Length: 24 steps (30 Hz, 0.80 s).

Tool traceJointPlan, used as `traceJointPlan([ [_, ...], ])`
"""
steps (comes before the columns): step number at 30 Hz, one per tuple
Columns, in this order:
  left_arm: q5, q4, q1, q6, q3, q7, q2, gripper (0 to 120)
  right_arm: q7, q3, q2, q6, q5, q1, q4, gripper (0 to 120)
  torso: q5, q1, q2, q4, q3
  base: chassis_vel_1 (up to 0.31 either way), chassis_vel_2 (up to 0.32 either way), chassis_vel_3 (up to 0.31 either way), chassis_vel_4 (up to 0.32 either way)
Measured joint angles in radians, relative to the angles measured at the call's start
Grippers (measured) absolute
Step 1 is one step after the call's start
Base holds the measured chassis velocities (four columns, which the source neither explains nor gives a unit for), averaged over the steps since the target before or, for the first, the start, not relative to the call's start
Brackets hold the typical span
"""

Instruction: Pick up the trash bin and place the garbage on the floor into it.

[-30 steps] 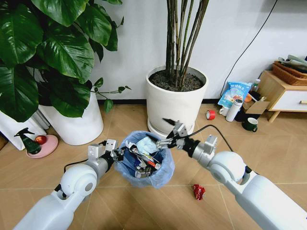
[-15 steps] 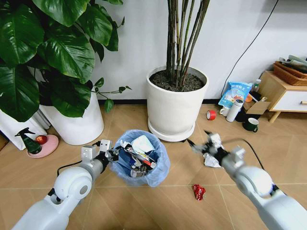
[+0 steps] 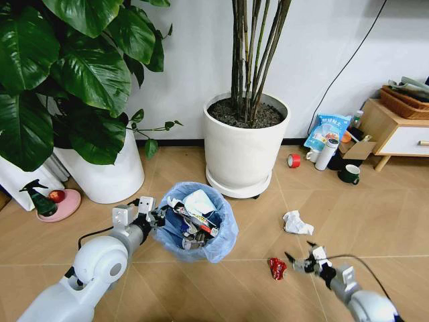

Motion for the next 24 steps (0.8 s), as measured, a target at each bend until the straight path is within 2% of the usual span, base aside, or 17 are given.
traceJointPlan([
  [6, -0.005, -0.008, 0.005, 0.000, -0.001, -0.004, 0.013, 0, -0.012, -0.037, 0.032, 0.005, -0.012, 0.028, -0.039, 100, -0.0009, 0.000, 0.000, 0.0002, 0.000, 0.000, 0.000, 0.000, 0.000],
  [10, -0.005, -0.008, 0.004, 0.000, -0.003, -0.006, 0.014, 0, -0.018, -0.047, 0.055, 0.017, -0.024, 0.045, -0.075, 100, 0.0002, 0.000, 0.000, 0.0002, 0.000, 0.000, 0.000, 0.000, 0.000],
  [24, -0.004, -0.008, 0.003, -0.001, -0.003, -0.007, 0.008, 0, -0.033, -0.084, 0.109, 0.009, -0.020, 0.096, -0.180, 99, -0.0003, 0.000, 0.000, 0.0001, 0.000, 0.000, 0.000, 0.000, 0.000],
])
